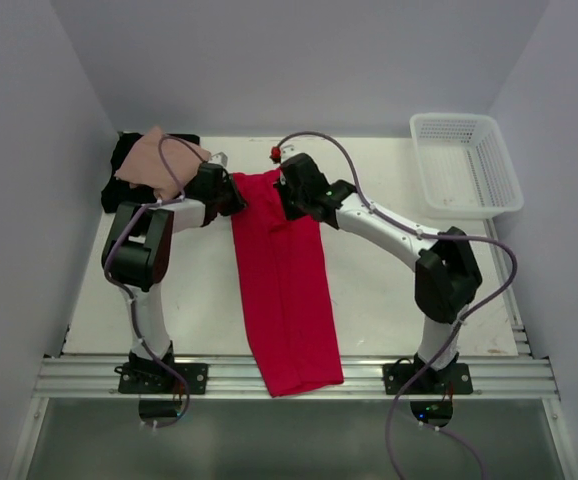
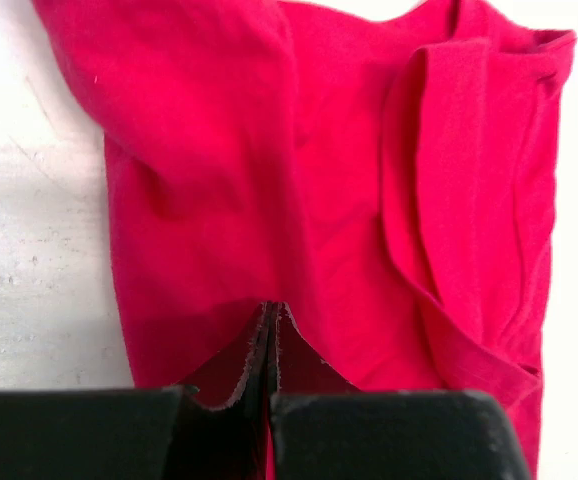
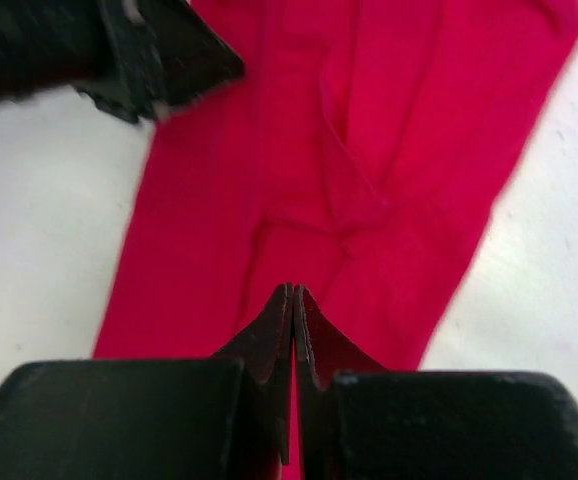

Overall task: Fold and stack the t-shirts
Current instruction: Fold the tshirt

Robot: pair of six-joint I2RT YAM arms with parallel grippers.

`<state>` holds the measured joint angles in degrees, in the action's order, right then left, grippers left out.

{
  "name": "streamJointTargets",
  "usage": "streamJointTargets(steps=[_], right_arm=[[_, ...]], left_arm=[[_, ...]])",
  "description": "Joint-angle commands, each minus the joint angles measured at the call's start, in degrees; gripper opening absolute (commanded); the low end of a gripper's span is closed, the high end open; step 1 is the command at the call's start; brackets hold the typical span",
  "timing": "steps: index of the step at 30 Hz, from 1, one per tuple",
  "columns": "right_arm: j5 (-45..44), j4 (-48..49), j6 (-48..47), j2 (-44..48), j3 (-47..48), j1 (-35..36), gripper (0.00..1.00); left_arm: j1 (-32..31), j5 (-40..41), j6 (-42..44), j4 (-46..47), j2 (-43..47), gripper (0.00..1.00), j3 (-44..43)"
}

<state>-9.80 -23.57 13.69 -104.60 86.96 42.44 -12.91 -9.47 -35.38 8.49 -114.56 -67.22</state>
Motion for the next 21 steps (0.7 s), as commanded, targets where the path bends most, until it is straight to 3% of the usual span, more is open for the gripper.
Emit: streamJointTargets(steps=[1, 9, 17, 21], right_arm=[[9.6, -3.8, -2.8, -7.1, 11.3, -2.6, 0.00], [20.5, -14.6, -2.5, -27.2, 36.3, -5.3, 0.00], [26.2, -15.4, 1.0, -40.1, 48.6, -6.7, 0.00], [23.8, -16.0, 2.1, -43.3, 51.3, -6.8, 0.00]], left_arm=[[-0.2, 1.2, -0.4, -0.6, -1.2, 0.00, -1.8], [-0.2, 0.4, -0.3, -0.4, -0.9, 0.00, -0.1], [-0.2, -0.1, 0.2, -0.3, 0.3, 0.00, 2.1], [-0.2, -0.3, 0.5, -0.7, 0.5, 0.00, 2.4]])
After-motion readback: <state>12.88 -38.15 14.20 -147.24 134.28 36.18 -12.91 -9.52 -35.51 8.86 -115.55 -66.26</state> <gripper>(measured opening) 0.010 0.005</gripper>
